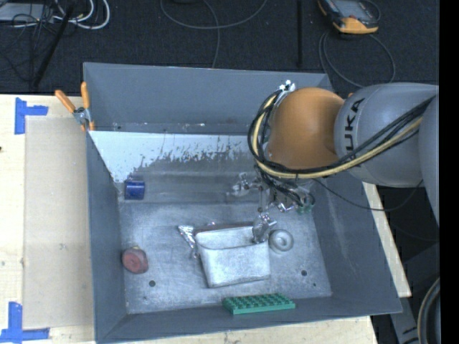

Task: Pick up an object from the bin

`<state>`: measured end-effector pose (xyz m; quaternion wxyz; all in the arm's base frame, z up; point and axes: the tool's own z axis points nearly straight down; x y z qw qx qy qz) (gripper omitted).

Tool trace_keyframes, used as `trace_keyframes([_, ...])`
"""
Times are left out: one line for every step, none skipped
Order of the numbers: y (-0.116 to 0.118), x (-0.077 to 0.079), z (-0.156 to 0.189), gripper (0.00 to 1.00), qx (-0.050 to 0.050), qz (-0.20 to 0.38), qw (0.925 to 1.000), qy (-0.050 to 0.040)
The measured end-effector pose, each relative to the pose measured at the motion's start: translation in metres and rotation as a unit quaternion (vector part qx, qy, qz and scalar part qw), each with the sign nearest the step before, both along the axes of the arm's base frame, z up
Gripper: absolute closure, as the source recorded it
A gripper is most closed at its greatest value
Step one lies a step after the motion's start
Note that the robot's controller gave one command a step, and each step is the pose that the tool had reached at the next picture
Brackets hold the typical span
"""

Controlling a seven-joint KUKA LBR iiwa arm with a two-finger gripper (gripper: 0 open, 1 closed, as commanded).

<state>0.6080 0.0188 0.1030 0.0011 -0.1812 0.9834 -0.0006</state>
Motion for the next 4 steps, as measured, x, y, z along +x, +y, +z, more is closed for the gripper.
trace_keyframes([0.063,-0.036,-0.027,0.00,-0.001,0.020,0.9998,-0.0070])
trace_keyframes([0.062,-0.036,-0.026,1.00,0.000,0.015,0.9999,-0.0048])
trace_keyframes([0.024,-0.029,0.019,1.00,0.000,-0.020,0.9998,-0.0011])
trace_keyframes([0.025,-0.030,0.016,0.00,0.001,-0.020,0.9998,0.0010])
